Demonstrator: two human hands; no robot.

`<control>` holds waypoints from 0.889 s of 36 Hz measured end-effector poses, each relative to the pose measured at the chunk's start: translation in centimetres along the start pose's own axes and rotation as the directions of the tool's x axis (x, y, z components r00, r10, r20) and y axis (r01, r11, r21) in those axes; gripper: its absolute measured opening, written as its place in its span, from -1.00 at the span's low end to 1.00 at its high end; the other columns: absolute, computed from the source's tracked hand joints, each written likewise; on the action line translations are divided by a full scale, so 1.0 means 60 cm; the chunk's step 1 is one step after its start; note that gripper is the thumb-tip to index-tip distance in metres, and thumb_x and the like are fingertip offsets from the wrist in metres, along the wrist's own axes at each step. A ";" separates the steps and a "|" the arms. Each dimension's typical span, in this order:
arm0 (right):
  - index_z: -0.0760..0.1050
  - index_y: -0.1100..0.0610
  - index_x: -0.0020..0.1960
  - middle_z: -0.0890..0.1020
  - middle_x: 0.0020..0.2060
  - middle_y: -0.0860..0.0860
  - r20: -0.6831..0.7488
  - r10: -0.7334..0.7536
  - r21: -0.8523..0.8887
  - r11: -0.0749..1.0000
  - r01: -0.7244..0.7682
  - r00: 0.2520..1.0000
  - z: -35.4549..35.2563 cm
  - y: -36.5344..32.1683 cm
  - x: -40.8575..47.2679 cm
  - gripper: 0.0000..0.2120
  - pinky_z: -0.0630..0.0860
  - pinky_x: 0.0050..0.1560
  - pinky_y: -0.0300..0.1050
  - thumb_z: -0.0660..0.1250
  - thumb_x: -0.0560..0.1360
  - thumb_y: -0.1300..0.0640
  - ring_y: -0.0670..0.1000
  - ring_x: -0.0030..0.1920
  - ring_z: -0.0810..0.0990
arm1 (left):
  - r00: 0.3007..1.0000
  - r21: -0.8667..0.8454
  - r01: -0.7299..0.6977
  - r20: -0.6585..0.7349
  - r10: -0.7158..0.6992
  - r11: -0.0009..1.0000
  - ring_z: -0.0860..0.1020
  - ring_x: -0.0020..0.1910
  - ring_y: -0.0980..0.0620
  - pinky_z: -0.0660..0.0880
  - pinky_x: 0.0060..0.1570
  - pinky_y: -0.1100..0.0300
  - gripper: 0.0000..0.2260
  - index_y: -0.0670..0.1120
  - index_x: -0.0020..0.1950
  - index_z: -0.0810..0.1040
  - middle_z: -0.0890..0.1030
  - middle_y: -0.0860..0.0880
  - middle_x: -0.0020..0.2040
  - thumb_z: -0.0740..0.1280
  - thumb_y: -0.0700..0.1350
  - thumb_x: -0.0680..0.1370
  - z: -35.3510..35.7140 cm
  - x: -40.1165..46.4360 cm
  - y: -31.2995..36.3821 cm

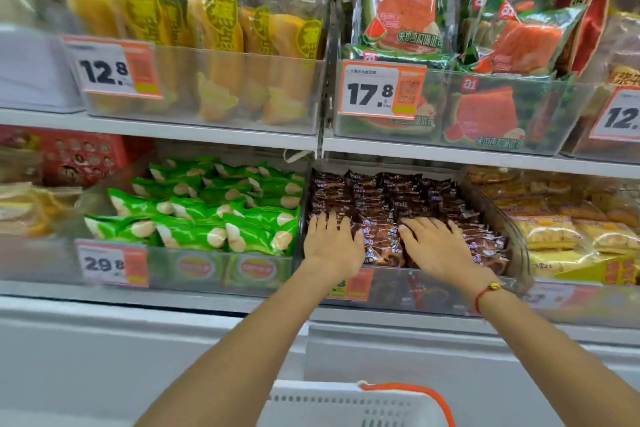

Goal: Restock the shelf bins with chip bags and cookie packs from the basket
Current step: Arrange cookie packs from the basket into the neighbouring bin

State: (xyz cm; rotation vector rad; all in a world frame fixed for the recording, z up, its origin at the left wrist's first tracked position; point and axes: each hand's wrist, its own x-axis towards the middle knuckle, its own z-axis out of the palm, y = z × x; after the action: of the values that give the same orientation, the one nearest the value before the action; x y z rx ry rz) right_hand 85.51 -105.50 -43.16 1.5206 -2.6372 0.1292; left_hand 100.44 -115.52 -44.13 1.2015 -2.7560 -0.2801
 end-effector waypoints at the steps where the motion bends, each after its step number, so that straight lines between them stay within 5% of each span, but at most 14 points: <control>1: 0.21 -0.02 0.49 0.31 0.46 -0.05 0.023 -0.012 -0.012 1.000 0.012 1.000 -0.001 0.002 -0.001 -0.55 0.05 0.47 0.14 -0.14 0.66 -0.05 0.05 0.45 0.24 | 1.000 -0.012 -0.005 0.008 0.005 1.000 -0.04 0.55 -0.14 -0.15 0.51 -0.02 -0.49 -0.13 0.57 0.04 0.02 -0.16 0.57 -0.12 0.09 0.67 -0.001 -0.002 -0.001; 7: 0.15 -0.09 0.52 0.22 0.50 -0.05 0.141 0.041 0.039 0.998 -0.047 0.989 -0.033 0.001 0.001 -0.54 -0.09 0.48 0.16 -0.17 0.66 -0.10 0.03 0.51 0.09 | 0.982 -0.152 -0.185 -0.079 0.174 0.971 -0.11 0.56 -0.02 -0.16 0.49 0.11 -0.48 -0.15 0.57 0.01 -0.03 -0.12 0.58 -0.06 0.08 0.68 -0.029 -0.049 -0.016; 10: 0.28 0.01 0.47 0.34 0.43 0.02 -0.167 0.001 0.079 0.997 0.013 0.986 -0.041 -0.037 -0.005 -0.57 0.03 0.46 0.13 -0.06 0.66 -0.05 0.05 0.47 0.19 | 0.930 -0.206 -0.296 -0.286 0.232 0.933 0.09 0.52 0.05 -0.04 0.45 0.20 -0.57 -0.12 0.49 0.28 0.23 -0.04 0.52 0.02 0.04 0.68 -0.059 -0.091 -0.049; 13: 0.48 0.10 0.28 0.54 0.19 0.05 -0.431 -0.102 0.175 0.965 0.194 0.897 -0.046 -0.120 -0.024 -0.69 0.30 0.27 0.06 0.10 0.63 0.06 0.11 0.26 0.42 | 0.843 -0.218 -0.310 -0.513 0.161 0.925 0.39 0.23 0.09 0.27 0.23 0.21 -0.75 -0.04 0.21 0.51 0.54 0.05 0.19 0.10 -0.04 0.66 -0.086 -0.127 -0.115; 17: 0.54 0.08 0.03 0.55 -0.06 0.03 -0.490 -0.318 0.154 0.885 0.440 0.811 -0.034 -0.252 -0.042 -0.77 0.45 -0.02 0.08 0.12 0.55 0.08 0.12 -0.02 0.48 | 0.757 -0.166 -0.145 -0.653 0.001 0.976 0.47 0.11 -0.01 0.34 0.09 0.10 -0.74 -0.02 0.10 0.56 0.58 0.04 0.07 0.10 -0.04 0.60 -0.109 -0.138 -0.241; 21: 0.42 0.10 0.31 0.48 0.20 0.06 -0.305 -0.405 0.128 0.880 0.458 0.862 -0.014 -0.361 -0.017 -0.54 0.34 0.17 0.03 0.01 0.56 -0.10 0.11 0.21 0.40 | 0.890 0.002 0.212 -0.412 -0.193 0.977 0.15 0.49 -0.10 0.12 0.43 -0.01 -0.51 0.03 0.48 0.28 0.25 -0.06 0.51 0.06 0.20 0.61 -0.122 -0.116 -0.360; 25: 0.11 0.01 0.53 0.24 0.47 0.09 -0.091 -0.307 0.114 0.942 0.316 0.947 0.007 -0.411 0.035 -0.39 0.09 0.42 0.07 -0.03 0.58 -0.28 0.14 0.46 0.17 | 0.930 0.056 0.363 -0.078 -0.358 0.930 -0.09 0.54 -0.20 -0.08 0.49 -0.13 -0.27 0.19 0.56 -0.03 -0.06 -0.05 0.59 -0.07 0.47 0.46 -0.112 -0.096 -0.426; 32: 0.08 -0.10 0.54 0.29 0.45 0.06 -0.021 -0.220 0.119 0.968 0.221 0.975 0.027 -0.417 0.045 -0.37 0.11 0.42 0.10 -0.05 0.54 -0.35 0.17 0.43 0.22 | 0.926 0.057 0.361 -0.144 -0.350 0.931 0.02 0.53 -0.18 -0.06 0.48 -0.14 -0.29 0.21 0.51 0.18 0.09 -0.02 0.57 -0.12 0.50 0.44 -0.089 -0.104 -0.441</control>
State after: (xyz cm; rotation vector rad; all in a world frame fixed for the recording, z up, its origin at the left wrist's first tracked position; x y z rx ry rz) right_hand 105.79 -120.49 -43.80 1.8344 -2.4727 0.2812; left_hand 124.51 -129.20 -44.88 1.6777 -2.4459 -0.1142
